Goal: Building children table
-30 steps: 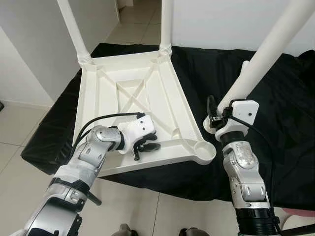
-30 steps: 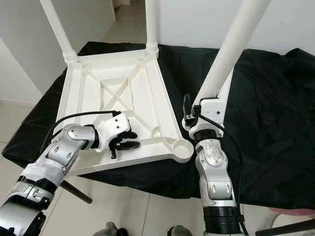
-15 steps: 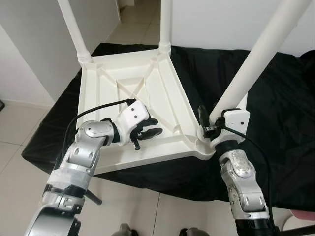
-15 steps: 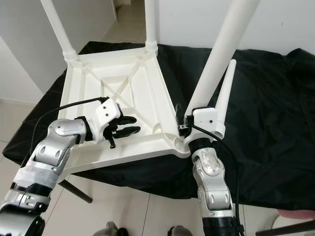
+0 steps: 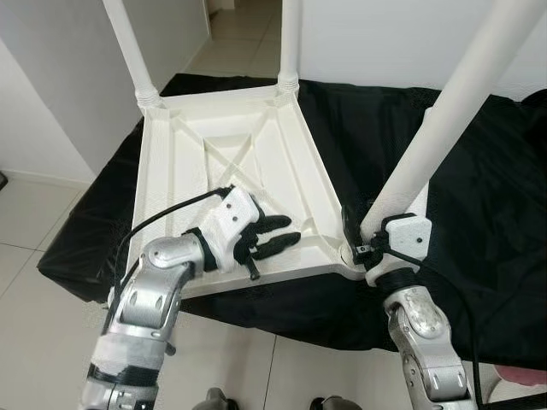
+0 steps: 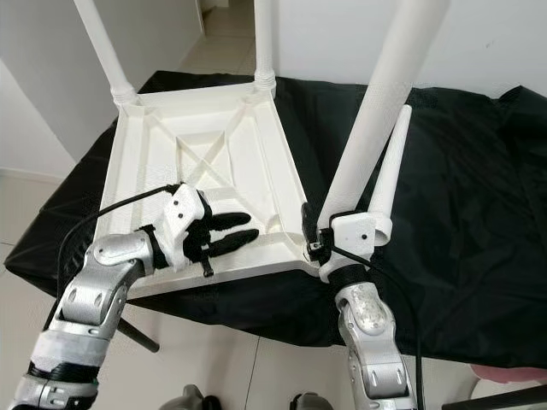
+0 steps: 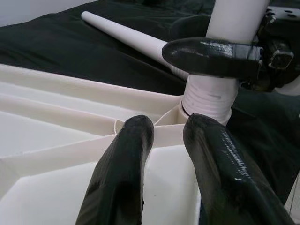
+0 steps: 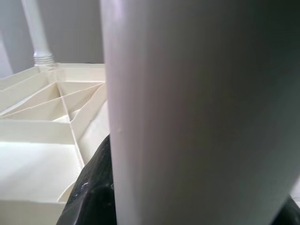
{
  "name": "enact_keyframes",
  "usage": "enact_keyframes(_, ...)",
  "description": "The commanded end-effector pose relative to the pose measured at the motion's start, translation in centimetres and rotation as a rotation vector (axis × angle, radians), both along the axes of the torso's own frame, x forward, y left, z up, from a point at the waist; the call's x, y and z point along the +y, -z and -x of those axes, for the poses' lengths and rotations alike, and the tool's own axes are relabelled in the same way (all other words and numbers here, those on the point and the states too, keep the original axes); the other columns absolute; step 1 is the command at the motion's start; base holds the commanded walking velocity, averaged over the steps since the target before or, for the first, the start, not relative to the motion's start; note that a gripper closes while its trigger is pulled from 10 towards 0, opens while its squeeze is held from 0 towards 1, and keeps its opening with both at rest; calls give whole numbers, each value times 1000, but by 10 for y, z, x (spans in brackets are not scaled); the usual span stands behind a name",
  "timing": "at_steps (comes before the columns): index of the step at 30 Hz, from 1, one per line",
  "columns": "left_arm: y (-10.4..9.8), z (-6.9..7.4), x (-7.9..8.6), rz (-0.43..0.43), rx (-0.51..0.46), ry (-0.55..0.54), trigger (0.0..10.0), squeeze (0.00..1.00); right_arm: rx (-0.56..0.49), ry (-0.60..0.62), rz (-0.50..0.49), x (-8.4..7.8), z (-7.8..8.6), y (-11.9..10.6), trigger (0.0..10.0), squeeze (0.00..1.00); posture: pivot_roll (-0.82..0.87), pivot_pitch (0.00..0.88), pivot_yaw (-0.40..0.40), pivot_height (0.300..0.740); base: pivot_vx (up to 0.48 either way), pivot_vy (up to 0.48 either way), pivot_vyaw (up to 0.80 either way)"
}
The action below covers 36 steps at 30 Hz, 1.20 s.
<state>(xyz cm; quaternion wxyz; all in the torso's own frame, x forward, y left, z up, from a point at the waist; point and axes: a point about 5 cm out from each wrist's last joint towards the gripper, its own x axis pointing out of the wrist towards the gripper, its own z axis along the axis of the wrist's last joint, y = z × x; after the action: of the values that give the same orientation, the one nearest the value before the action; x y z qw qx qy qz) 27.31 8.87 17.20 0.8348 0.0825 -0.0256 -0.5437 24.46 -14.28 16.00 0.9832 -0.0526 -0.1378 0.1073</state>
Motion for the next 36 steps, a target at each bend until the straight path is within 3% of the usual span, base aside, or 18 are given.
enact_keyframes(1,-1,0,0,38,12,-149,10000,0,39,-22,39,0,1,12,10000,0,-45,42,50,740,0,0,0)
enact_keyframes(17,3,9,-6,8,88,-95,10000,0,82,-121,165,-2,-4,27,10000,0,-41,32,50,740,0,0,0)
enact_keyframes(24,1,6,-5,-1,130,-115,10000,0,142,-159,122,-4,-8,34,10000,0,-39,38,52,740,0,0,0)
enact_keyframes(27,-1,7,-4,3,136,-115,10000,0,206,-172,43,-1,-11,37,10000,0,-34,47,51,740,0,0,0)
enact_keyframes(36,-3,7,-4,4,137,-127,10000,0,256,-148,11,-4,-15,40,10000,0,-37,56,52,740,0,0,0)
